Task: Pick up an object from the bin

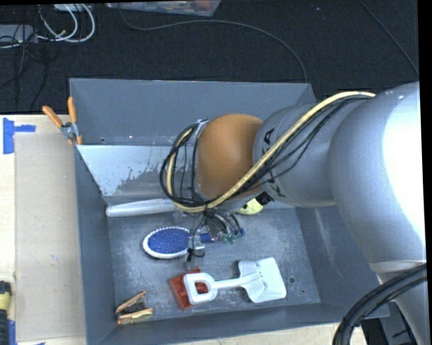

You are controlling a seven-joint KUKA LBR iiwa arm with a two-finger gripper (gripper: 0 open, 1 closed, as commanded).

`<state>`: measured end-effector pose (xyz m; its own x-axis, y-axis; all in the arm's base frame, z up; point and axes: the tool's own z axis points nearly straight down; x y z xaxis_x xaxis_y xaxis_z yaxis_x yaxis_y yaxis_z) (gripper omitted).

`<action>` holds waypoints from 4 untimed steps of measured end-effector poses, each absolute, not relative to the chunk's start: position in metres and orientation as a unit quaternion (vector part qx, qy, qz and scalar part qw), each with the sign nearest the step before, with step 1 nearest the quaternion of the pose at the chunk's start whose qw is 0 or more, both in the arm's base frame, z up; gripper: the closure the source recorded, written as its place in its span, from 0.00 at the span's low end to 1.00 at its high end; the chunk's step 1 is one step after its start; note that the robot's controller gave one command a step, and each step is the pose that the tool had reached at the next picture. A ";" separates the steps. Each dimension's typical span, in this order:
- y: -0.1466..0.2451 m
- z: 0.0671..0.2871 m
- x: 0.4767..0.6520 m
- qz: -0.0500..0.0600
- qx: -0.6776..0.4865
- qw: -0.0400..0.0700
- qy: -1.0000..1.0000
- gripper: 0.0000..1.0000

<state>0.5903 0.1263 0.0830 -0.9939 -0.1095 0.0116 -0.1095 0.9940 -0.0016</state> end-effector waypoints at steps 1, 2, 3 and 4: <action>0.134 0.138 0.600 0.000 0.076 0.006 -0.997 0.00; 0.149 0.138 0.611 0.000 0.076 -0.001 -0.997 0.00; 0.149 0.071 0.561 0.000 0.086 0.008 -0.996 0.00; 0.113 0.097 0.598 -0.001 0.104 0.002 -0.995 0.00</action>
Offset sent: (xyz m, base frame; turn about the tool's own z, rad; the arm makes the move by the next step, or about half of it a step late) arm 0.0241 0.0374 -0.0056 -0.0375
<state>0.5984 0.1127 0.0972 -0.9783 -0.2073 0.0041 -0.2073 0.9783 0.0028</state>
